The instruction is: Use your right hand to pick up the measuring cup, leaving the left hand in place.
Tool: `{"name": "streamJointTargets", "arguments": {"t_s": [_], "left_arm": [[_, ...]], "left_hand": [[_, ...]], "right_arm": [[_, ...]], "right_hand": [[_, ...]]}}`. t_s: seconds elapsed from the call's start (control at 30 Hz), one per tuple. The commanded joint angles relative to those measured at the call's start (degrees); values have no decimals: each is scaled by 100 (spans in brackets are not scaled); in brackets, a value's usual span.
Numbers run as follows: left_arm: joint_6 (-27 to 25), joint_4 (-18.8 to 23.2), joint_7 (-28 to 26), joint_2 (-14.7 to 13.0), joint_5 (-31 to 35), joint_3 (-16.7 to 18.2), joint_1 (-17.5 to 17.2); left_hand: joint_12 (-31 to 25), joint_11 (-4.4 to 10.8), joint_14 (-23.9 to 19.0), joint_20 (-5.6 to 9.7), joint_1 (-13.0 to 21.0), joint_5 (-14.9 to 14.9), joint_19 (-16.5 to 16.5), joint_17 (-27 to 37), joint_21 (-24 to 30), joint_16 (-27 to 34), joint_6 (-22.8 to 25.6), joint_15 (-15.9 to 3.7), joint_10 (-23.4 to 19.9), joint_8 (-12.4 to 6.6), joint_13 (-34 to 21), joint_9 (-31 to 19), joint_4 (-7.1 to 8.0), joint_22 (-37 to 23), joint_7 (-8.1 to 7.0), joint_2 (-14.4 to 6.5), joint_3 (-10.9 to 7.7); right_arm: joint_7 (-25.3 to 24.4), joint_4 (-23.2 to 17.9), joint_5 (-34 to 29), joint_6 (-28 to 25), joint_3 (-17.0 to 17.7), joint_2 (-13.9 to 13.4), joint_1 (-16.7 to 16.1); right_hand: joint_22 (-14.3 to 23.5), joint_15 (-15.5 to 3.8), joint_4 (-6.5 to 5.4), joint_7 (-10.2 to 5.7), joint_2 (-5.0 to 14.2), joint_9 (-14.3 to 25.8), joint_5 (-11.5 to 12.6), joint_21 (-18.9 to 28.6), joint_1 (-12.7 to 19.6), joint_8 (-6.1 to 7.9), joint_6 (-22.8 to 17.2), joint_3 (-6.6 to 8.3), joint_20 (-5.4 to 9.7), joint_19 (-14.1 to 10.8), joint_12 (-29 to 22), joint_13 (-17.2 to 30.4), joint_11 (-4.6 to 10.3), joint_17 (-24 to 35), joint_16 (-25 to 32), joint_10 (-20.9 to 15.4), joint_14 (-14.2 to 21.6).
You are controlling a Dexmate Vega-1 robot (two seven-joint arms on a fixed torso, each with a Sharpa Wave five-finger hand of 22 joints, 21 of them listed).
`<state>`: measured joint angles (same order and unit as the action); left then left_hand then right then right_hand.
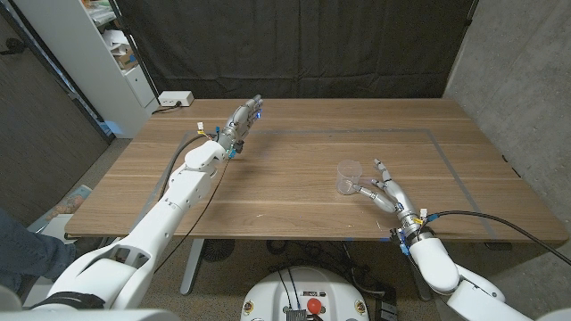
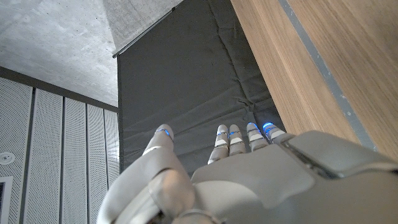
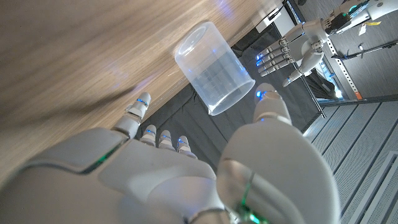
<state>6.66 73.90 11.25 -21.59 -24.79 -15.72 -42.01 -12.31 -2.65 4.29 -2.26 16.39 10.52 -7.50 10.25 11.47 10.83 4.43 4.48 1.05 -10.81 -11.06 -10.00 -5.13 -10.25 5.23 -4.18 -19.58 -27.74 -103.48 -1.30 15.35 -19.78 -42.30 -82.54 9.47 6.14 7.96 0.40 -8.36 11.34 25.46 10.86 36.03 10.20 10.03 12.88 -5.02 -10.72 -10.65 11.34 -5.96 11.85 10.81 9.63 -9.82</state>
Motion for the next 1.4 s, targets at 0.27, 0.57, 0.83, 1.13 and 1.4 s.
{"name": "streamJointTargets", "arguments": {"t_s": [0.27,0.57,0.83,1.13,1.4], "left_arm": [[-63,-49,13,-29,13,21,54],[-58,-195,81,20,30,-10,159],[-31,-285,89,52,60,-7,217],[-50,-392,136,86,66,-10,268],[-24,-423,168,108,91,-20,297]], "left_hand": [[9,-21,7,-19,7,6,-39,13,-14,-10,44,1,-40,-7,-9,-23,-33,-10,-10,-30,-14],[13,-8,15,-9,4,6,-38,13,-13,-13,50,2,-36,-6,-9,-24,-35,-10,-6,-33,-13],[13,-2,13,-16,2,6,-44,14,-14,-12,56,0,-35,-7,-9,-24,-37,-10,-6,-34,-12],[14,-2,17,-16,-1,6,-45,14,-14,-12,57,3,-37,-5,-9,-24,-39,-10,-10,-35,-10],[12,-7,13,-18,-4,5,-48,14,-14,-10,72,1,-45,-9,-9,-24,-41,-10,-19,-36,-9]], "right_arm": [[-23,317,-131,126,-280,160,361],[-2,319,-150,108,-351,167,431],[-14,393,-146,123,-413,228,523],[0,442,-137,123,-477,266,595],[6,480,-133,177,-530,294,631]], "right_hand": [[15,40,24,-1,13,19,70,43,112,39,966,-33,10,-74,-39,22,-80,13,32,678,-113],[14,50,29,0,21,21,82,36,146,45,980,-40,-11,-76,-46,24,-83,12,33,695,-123],[14,50,30,0,26,22,91,33,171,54,979,-48,-30,-85,-62,26,-79,11,37,684,-119],[14,48,31,-3,32,24,102,32,200,64,977,-61,-49,-102,-70,29,-93,10,42,694,-116],[14,49,31,0,36,26,111,33,224,79,955,-73,-61,-123,-85,31,-95,9,51,680,-99]]}}
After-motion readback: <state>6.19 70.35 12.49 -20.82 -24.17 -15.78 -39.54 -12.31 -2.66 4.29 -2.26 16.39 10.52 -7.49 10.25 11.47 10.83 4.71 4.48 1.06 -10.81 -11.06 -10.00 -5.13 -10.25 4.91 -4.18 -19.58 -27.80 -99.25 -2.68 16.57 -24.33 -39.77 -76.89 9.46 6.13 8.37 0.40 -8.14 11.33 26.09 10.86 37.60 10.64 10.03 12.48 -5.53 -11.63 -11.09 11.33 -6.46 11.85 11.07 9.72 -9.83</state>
